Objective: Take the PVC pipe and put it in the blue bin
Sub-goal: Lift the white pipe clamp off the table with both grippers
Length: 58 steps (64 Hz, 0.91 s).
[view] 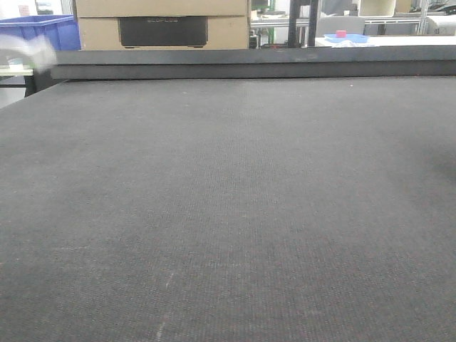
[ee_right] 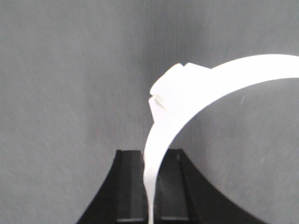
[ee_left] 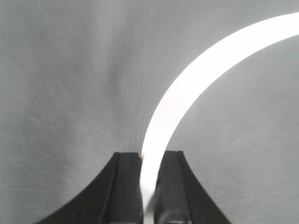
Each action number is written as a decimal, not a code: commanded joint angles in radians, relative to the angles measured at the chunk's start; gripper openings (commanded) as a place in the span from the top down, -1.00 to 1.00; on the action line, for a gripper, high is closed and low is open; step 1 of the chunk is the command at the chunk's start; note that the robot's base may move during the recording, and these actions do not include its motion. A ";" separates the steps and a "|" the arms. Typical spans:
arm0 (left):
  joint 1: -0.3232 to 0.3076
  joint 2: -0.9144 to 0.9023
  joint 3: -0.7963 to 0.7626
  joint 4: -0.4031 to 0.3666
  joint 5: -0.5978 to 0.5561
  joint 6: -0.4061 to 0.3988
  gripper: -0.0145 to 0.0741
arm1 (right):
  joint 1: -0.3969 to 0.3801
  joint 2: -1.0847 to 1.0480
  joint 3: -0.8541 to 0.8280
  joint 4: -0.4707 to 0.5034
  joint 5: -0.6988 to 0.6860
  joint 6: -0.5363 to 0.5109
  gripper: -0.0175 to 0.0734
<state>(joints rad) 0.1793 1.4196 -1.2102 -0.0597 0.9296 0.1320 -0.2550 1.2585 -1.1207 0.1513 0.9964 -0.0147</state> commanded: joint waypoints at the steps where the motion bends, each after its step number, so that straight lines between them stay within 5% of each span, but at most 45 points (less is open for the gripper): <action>1: 0.001 -0.100 -0.002 -0.016 -0.018 -0.008 0.92 | -0.003 -0.055 -0.006 -0.001 -0.060 -0.002 0.98; 19: -0.017 -0.368 0.023 -0.050 -0.164 0.029 0.92 | 0.002 -0.167 0.005 -0.001 -0.139 -0.035 0.98; 44: -0.177 -0.672 0.380 -0.065 -0.585 0.015 0.92 | 0.060 -0.520 0.361 -0.001 -0.606 -0.104 0.98; 58: -0.177 -0.807 0.494 -0.093 -0.633 0.015 0.92 | 0.060 -0.754 0.466 -0.001 -0.614 -0.104 0.98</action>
<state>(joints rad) 0.0092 0.6465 -0.7313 -0.1388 0.3463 0.1566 -0.1957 0.5630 -0.6674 0.1534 0.4276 -0.1105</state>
